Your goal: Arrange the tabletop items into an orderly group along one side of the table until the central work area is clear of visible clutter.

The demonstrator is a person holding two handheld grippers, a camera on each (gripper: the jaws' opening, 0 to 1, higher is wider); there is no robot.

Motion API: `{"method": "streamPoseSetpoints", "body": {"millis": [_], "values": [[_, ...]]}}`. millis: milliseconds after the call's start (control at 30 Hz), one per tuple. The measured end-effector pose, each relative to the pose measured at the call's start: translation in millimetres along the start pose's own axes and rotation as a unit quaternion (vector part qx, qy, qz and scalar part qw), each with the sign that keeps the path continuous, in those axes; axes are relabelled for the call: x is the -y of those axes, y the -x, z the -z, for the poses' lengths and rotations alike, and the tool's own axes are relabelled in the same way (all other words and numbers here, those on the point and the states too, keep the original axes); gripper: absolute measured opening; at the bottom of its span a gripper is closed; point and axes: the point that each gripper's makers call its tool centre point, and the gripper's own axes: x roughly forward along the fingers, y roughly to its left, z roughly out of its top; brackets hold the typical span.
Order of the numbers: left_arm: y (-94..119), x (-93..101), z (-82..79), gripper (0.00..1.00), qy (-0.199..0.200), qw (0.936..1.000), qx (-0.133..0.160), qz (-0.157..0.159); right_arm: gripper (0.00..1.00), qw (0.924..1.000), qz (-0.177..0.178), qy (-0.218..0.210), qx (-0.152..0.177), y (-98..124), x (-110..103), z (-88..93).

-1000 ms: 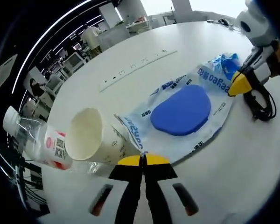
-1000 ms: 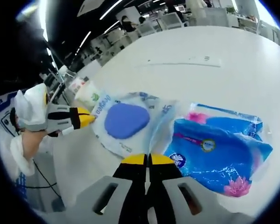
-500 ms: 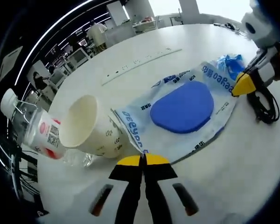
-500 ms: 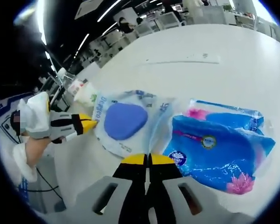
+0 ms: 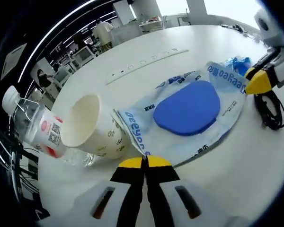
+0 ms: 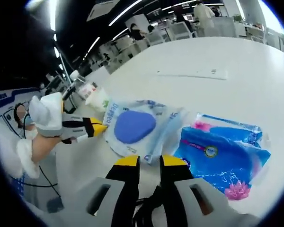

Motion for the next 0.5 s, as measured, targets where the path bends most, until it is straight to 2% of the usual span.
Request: {"method": "streamPoseSetpoints", "body": {"millis": [167, 500], "values": [[0.1, -0.1, 0.2, 0.0, 0.004, 1.0, 0.001, -0.001, 0.25, 0.9999, -0.008, 0.008, 0.006, 8.3, -5.7, -0.6], [0.8, -0.1, 0.6, 0.0, 0.005, 1.0, 0.002, -0.004, 0.29, 0.9983, -0.028, 0.021, 0.046, 37.6, -13.3, -10.6]]}}
